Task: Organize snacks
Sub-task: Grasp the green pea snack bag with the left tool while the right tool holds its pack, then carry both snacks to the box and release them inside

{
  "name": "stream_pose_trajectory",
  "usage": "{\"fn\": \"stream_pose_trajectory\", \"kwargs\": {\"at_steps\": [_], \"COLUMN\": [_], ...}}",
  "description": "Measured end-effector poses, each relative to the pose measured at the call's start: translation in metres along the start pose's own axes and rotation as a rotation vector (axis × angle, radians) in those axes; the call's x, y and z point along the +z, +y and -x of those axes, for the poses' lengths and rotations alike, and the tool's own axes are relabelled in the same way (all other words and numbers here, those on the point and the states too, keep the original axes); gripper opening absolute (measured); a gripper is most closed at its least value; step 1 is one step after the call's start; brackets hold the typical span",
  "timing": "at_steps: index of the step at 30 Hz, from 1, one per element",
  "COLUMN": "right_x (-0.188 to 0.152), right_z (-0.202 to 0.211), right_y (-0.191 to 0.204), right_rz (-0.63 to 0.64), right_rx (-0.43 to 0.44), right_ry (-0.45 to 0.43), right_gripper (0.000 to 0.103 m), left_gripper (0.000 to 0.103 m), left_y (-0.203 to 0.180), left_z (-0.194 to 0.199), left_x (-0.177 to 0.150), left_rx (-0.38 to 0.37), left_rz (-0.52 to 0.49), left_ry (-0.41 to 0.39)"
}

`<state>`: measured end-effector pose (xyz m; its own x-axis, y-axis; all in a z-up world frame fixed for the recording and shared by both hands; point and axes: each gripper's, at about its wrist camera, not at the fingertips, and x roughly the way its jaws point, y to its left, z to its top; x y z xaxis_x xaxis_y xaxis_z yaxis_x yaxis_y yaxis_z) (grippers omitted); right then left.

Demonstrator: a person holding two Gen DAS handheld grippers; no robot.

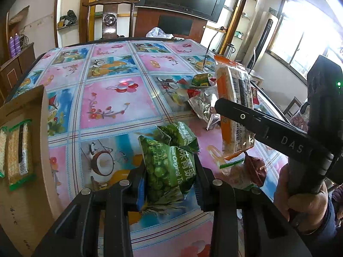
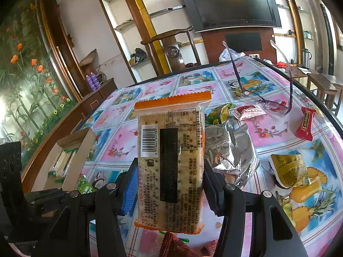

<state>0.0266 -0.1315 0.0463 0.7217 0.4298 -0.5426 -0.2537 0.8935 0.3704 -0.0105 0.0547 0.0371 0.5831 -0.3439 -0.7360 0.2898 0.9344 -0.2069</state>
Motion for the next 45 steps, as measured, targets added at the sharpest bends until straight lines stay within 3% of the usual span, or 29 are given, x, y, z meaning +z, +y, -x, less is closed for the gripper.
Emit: {"fn": "stream_pose_trajectory", "kwargs": {"at_steps": [29, 45], "right_x": [-0.004, -0.001], "right_z": [0.001, -0.006], "right_y": [0.011, 0.013], "right_rz": [0.047, 0.023], "right_rx": [0.008, 0.046], "right_ry": [-0.015, -0.001], "right_gripper": [0.058, 0.059], "left_gripper": [0.035, 0.035], "left_y": [0.020, 0.066], "left_z": [0.028, 0.064], "left_x": [0.010, 0.025], "left_rx": [-0.076, -0.056], "left_rz": [0.069, 0.184], "left_ry": [-0.070, -0.168]}}
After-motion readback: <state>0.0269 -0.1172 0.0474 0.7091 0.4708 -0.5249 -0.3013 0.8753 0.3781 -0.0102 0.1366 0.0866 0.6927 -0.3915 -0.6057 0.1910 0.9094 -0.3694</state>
